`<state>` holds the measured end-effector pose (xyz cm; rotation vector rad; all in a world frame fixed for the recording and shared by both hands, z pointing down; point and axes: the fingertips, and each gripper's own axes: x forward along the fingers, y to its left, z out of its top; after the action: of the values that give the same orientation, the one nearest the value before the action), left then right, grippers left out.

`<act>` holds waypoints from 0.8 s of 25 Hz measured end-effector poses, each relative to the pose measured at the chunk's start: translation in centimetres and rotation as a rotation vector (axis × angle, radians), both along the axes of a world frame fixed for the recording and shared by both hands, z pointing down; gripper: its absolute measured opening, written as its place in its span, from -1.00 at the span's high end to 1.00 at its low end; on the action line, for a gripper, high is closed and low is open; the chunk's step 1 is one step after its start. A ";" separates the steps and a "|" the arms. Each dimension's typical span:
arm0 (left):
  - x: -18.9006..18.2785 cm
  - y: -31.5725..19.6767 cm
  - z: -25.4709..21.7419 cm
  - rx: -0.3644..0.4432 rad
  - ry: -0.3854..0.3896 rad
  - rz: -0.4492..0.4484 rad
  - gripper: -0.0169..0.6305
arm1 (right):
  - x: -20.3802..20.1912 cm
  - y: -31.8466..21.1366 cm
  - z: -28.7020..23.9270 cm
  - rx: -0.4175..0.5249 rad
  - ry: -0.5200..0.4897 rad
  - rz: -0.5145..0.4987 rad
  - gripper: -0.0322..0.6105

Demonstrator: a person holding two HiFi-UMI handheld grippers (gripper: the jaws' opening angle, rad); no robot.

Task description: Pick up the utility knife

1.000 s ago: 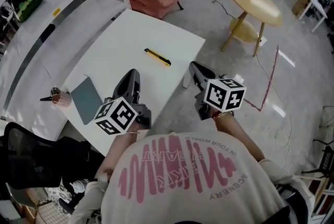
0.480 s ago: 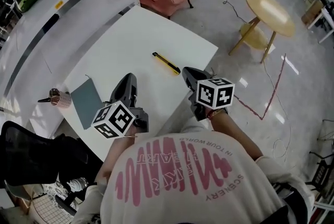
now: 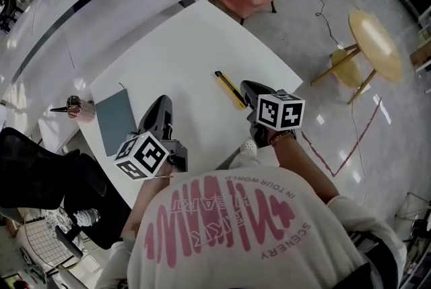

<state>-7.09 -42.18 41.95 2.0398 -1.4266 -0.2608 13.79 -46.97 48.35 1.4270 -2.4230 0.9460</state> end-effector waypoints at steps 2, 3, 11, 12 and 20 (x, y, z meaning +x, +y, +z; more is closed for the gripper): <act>-0.6 -0.4 0.3 -0.011 0.009 -0.033 0.87 | -0.3 -1.3 0.3 -0.009 0.012 -0.035 0.85; -1.0 -0.6 0.5 -0.017 0.008 -0.053 0.87 | -0.5 -1.9 0.6 -0.019 0.017 -0.055 0.85; -2.3 -1.5 1.9 -0.065 0.011 -0.189 0.87 | -2.6 -4.8 3.8 -0.091 0.121 -0.259 0.85; -2.2 -1.5 1.9 -0.069 0.014 -0.203 0.87 | -2.9 -4.7 4.5 -0.104 0.152 -0.301 0.75; -2.7 -0.7 2.6 -0.095 0.030 -0.314 0.87 | -3.3 -4.6 8.4 -0.164 0.356 -0.495 0.19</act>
<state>-9.77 -42.87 44.52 1.7248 -1.7056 -0.3457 10.46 -51.54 56.70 0.7956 -2.2087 0.6832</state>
